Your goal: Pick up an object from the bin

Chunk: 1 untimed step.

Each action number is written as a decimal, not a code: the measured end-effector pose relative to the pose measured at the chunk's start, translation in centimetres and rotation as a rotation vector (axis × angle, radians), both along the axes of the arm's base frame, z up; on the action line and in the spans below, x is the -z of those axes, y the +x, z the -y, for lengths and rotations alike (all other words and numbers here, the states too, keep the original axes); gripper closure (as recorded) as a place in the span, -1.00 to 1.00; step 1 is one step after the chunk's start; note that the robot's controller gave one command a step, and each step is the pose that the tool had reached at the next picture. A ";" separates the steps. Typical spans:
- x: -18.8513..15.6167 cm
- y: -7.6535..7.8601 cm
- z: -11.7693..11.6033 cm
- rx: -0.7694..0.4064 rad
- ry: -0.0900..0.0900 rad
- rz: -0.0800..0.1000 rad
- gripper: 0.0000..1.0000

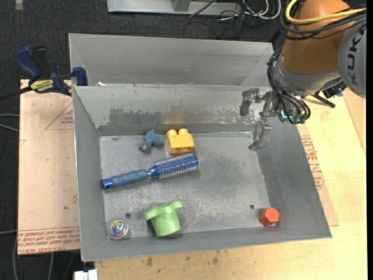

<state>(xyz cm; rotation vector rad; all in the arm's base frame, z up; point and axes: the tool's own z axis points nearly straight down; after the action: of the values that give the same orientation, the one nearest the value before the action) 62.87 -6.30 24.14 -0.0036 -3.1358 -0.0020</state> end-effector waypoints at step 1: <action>4.2 -7.4 5.8 -0.246 -0.001 0.003 -1.00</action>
Offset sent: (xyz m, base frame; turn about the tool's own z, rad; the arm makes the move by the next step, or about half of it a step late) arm -0.0734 -0.0565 -0.0399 -0.2522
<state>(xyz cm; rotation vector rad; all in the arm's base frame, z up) 55.42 -12.14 19.99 0.3809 -3.1150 0.0000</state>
